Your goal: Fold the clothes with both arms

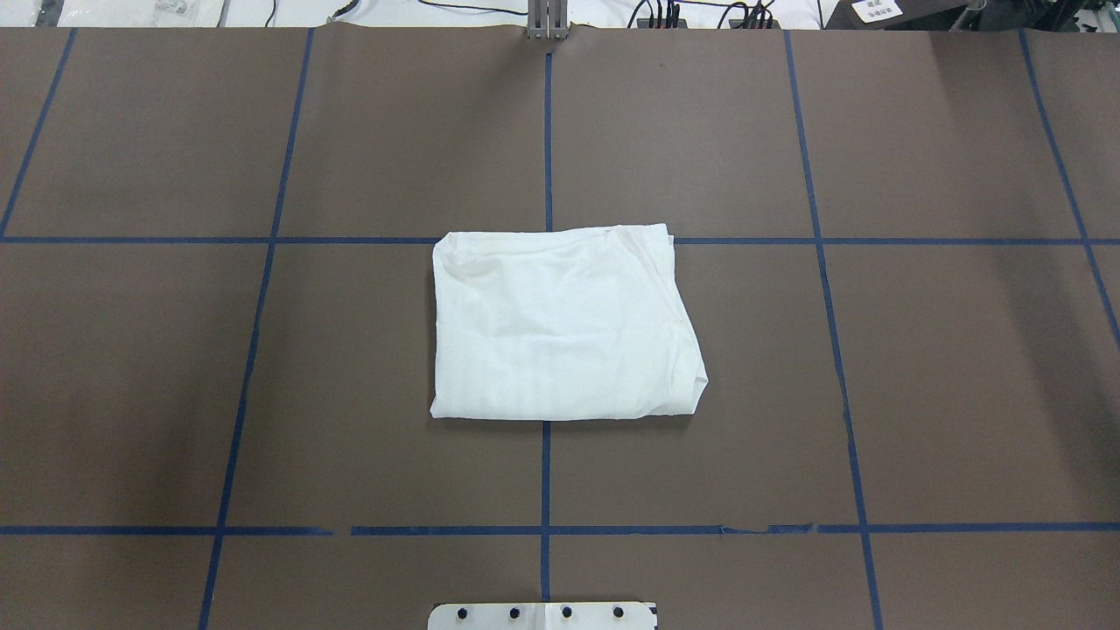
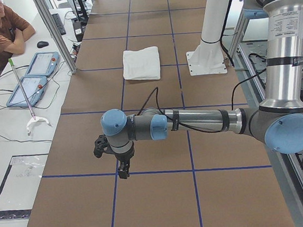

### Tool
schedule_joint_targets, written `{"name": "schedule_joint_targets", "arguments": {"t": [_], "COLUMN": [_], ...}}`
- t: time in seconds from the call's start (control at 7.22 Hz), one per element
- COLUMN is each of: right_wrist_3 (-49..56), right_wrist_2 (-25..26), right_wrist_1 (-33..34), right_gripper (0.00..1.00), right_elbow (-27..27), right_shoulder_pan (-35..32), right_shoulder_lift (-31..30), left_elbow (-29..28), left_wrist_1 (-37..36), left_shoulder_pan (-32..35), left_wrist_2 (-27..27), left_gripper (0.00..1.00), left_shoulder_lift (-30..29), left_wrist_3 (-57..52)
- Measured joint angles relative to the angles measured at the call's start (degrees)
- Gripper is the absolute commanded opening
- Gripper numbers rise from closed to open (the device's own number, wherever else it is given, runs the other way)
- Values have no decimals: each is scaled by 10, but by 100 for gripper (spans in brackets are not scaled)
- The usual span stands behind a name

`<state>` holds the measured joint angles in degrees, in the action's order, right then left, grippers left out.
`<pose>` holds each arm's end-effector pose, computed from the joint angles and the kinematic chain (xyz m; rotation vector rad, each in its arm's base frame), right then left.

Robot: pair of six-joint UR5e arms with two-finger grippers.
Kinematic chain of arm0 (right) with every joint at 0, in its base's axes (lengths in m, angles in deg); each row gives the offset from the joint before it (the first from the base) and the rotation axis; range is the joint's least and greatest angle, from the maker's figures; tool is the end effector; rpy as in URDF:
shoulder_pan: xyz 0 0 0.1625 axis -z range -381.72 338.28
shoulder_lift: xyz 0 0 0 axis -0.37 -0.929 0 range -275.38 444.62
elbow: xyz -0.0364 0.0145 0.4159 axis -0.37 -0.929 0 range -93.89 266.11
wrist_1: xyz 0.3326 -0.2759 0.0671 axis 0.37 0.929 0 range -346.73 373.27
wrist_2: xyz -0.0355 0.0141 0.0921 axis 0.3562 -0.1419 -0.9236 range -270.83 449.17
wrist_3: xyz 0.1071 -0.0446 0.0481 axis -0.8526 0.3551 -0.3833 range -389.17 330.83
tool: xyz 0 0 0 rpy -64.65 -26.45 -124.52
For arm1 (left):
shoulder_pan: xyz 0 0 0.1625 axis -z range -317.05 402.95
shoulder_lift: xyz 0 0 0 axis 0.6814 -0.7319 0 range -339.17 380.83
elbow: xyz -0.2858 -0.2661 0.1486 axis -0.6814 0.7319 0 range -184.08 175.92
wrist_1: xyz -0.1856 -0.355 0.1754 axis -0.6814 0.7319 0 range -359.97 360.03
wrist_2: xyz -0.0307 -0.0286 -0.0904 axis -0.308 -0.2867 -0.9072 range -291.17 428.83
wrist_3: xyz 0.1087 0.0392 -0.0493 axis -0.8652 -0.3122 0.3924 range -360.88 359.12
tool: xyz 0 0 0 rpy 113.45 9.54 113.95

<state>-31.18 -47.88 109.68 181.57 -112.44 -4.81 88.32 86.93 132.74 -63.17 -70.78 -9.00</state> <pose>0.0479 -0.5169 0.6227 -0.0154 -0.8213 0.0476 -0.0474 -0.5285 0.6428 0.0659 0.7310 0.1448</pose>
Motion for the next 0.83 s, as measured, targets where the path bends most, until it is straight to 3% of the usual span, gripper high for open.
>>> {"name": "schedule_joint_targets", "arguments": {"t": [0.83], "right_wrist_3": [3], "right_wrist_2": [1], "right_wrist_1": [-6], "right_gripper": [100], "right_elbow": [-3], "right_shoulder_pan": [0], "right_shoulder_lift": [-23], "left_elbow": [-1], "left_wrist_1": [4], "left_shoulder_pan": [0], "left_wrist_2": [-4], "left_gripper": [100], "left_shoulder_lift": [-3], "left_wrist_3": [0]}}
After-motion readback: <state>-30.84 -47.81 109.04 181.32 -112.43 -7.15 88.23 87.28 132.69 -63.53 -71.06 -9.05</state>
